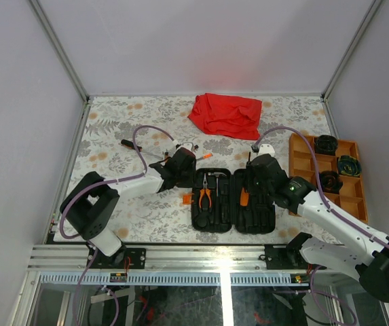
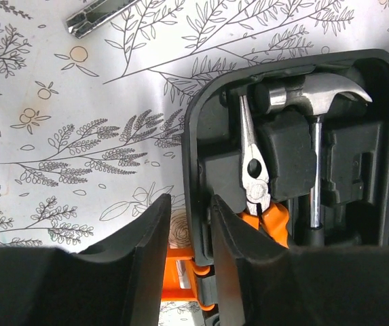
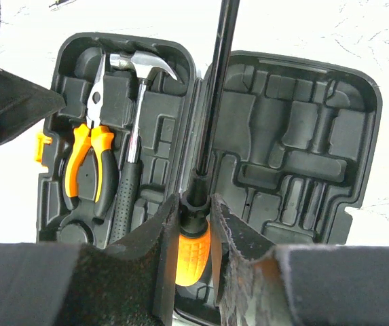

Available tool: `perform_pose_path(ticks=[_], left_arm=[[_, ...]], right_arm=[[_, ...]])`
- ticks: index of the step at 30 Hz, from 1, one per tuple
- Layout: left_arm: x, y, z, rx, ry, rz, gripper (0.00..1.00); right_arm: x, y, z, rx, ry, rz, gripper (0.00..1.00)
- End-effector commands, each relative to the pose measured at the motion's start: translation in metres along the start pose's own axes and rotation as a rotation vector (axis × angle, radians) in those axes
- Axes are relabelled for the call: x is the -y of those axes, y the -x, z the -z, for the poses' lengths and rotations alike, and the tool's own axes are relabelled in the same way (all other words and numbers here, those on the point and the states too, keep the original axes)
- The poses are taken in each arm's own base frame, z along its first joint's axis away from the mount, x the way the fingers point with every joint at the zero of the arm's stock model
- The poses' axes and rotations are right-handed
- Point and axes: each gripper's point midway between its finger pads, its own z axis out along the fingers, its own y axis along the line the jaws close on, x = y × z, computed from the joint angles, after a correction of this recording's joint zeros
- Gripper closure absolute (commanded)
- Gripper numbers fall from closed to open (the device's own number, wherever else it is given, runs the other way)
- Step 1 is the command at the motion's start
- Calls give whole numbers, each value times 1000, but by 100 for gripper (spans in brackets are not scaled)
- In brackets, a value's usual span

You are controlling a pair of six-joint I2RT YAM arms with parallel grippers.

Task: Sort the tools into containers
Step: Move the storage box to the center of the board.

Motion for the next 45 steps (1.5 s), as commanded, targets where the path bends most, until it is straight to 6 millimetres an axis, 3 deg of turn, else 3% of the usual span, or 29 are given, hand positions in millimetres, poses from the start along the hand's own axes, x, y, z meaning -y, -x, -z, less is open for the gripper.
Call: perform_pose_path(ticks=[1, 11, 19, 23, 34, 39, 45], left_arm=[[7, 13, -5, 28, -45, -13, 74], [-15, 7, 2, 20, -11, 14, 94], [-37, 3, 14, 38, 23, 51, 99], [-38, 1, 17, 36, 16, 48, 97], [-28, 13, 28, 74, -28, 55, 75], [-28, 11, 27, 71, -32, 49, 74], [-26, 4, 21, 47, -49, 54, 75]], right_arm=[[-6, 10, 3, 39, 34, -22, 100], [-5, 10, 1, 32, 19, -23, 100], [-6, -2, -10, -73, 4, 8, 100], [-5, -8, -16, -126, -6, 17, 100], [4, -11, -25, -192, -46, 39, 100], [8, -14, -27, -224, -59, 52, 100], [-3, -26, -32, -300, 5, 49, 100]])
